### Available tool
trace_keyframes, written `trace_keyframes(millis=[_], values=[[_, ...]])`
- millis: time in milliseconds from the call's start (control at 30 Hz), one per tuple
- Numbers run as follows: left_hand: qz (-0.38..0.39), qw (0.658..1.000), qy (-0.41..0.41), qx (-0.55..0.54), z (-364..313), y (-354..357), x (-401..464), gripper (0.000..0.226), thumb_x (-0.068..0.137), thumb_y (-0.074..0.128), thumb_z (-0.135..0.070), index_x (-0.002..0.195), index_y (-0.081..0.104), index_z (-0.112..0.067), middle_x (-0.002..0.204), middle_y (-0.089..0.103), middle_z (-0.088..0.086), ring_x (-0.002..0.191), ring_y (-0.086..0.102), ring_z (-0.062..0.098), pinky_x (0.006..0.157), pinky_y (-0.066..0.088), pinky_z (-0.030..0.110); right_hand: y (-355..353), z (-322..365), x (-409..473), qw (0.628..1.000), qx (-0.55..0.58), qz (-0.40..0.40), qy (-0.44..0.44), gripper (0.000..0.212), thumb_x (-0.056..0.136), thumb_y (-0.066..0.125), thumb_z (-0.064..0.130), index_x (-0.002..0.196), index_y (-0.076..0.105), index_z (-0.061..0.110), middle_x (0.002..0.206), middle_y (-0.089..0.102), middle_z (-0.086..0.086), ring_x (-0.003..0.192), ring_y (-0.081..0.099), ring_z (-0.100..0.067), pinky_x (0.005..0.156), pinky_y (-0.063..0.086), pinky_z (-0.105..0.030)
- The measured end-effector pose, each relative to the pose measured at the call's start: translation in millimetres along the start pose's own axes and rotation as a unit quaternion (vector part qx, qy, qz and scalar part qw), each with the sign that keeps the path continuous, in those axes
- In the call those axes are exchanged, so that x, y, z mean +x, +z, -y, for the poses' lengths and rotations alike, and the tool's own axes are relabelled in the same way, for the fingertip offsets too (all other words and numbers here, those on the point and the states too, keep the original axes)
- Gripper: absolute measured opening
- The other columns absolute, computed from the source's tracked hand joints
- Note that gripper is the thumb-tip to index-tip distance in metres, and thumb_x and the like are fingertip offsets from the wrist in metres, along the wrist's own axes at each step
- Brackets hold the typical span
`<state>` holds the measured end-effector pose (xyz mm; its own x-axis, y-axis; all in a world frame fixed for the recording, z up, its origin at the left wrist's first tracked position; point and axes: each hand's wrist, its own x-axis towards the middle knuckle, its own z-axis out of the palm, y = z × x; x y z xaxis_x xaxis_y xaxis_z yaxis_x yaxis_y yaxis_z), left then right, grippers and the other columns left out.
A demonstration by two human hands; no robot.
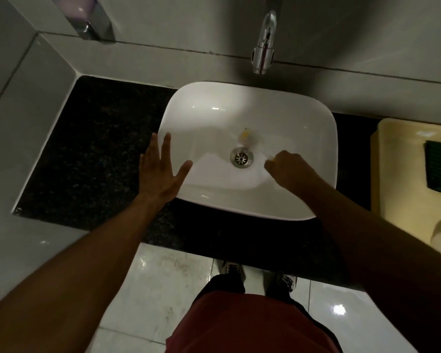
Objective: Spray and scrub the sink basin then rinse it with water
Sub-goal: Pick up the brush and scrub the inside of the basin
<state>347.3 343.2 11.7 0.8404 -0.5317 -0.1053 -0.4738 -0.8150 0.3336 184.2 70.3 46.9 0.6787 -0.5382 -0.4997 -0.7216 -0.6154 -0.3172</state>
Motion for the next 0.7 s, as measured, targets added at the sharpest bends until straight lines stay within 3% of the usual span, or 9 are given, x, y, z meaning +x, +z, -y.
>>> trace_keyframes(millis=[167,233,300,333,400,467,567,700], values=[[0.004,1.0,0.002,-0.009,-0.4,-1.6,0.6,0.089,0.088,0.03,-0.075,0.157,-0.008,-0.034,0.167,-0.007,0.009,0.153,0.006,0.028,0.123,0.008,0.053,13.6,8.5,-3.9,0.996,0.075,-0.026,0.03,0.037,0.095,0.048,0.044,0.088,0.053,0.008,0.084,0.055,-0.015,0.074,0.058,-0.035,0.065,0.046,-0.037],[0.005,1.0,0.004,0.0,-0.6,-1.8,0.1,0.09,0.087,0.029,-0.076,0.157,-0.008,-0.034,0.167,-0.007,0.01,0.153,0.006,0.029,0.123,0.008,0.053,5.8,27.7,11.6,0.994,0.107,-0.004,0.014,0.04,0.093,0.049,0.047,0.085,0.052,0.007,0.081,0.06,-0.016,0.064,0.062,-0.033,0.053,0.049,-0.033],[0.008,1.0,0.002,0.005,-1.3,-2.0,0.0,0.091,0.086,0.029,-0.077,0.157,-0.008,-0.034,0.167,-0.007,0.01,0.153,0.007,0.029,0.123,0.009,0.053,4.1,50.2,19.6,0.992,0.12,0.035,-0.033,0.04,0.091,0.049,0.046,0.081,0.054,0.008,0.073,0.06,-0.011,0.048,0.059,-0.025,0.036,0.042,-0.023],[0.009,1.0,0.002,0.006,-1.8,-2.0,0.1,0.092,0.086,0.029,-0.078,0.157,-0.009,-0.034,0.167,-0.008,0.01,0.153,0.007,0.029,0.123,0.009,0.053,8.8,60.9,21.1,0.99,0.109,0.059,-0.062,0.037,0.09,0.049,0.045,0.084,0.058,0.009,0.076,0.061,-0.011,0.049,0.059,-0.024,0.036,0.042,-0.022],[0.008,1.0,0.003,0.011,-2.2,-2.2,0.0,0.093,0.086,0.031,-0.078,0.157,-0.009,-0.034,0.167,-0.009,0.009,0.153,0.007,0.029,0.123,0.01,0.053,23.4,73.6,18.7,0.988,0.04,0.109,-0.101,0.041,0.092,0.049,0.045,0.103,0.062,0.008,0.1,0.064,-0.014,0.078,0.064,-0.03,0.06,0.05,-0.03],[0.006,1.0,0.007,0.012,-1.3,-2.4,0.1,0.093,0.088,0.035,-0.076,0.157,-0.009,-0.033,0.167,-0.009,0.01,0.153,0.007,0.03,0.123,0.011,0.055,27.1,65.2,14.4,0.983,-0.02,0.125,-0.135,0.044,0.093,0.05,0.045,0.113,0.059,0.007,0.11,0.058,-0.015,0.099,0.06,-0.033,0.075,0.044,-0.035],[-0.001,1.0,0.013,0.005,-0.9,-2.0,-0.2,0.092,0.09,0.038,-0.073,0.158,-0.008,-0.032,0.167,-0.007,0.011,0.153,0.008,0.03,0.122,0.012,0.056,-1.2,14.6,17.1,0.97,-0.092,0.153,-0.167,0.037,0.092,0.052,0.047,0.095,0.061,0.011,0.1,0.063,-0.019,0.092,0.063,-0.034,0.069,0.038,-0.031],[-0.003,1.0,0.011,0.005,-0.9,-2.0,0.4,0.093,0.089,0.039,-0.073,0.158,-0.007,-0.031,0.167,-0.005,0.012,0.152,0.01,0.032,0.122,0.013,0.056,-40.7,-49.4,25.4,0.982,-0.097,0.136,-0.084,0.042,0.092,0.05,0.056,0.096,0.06,0.015,0.107,0.064,-0.017,0.085,0.056,-0.028,0.074,0.04,-0.033]])
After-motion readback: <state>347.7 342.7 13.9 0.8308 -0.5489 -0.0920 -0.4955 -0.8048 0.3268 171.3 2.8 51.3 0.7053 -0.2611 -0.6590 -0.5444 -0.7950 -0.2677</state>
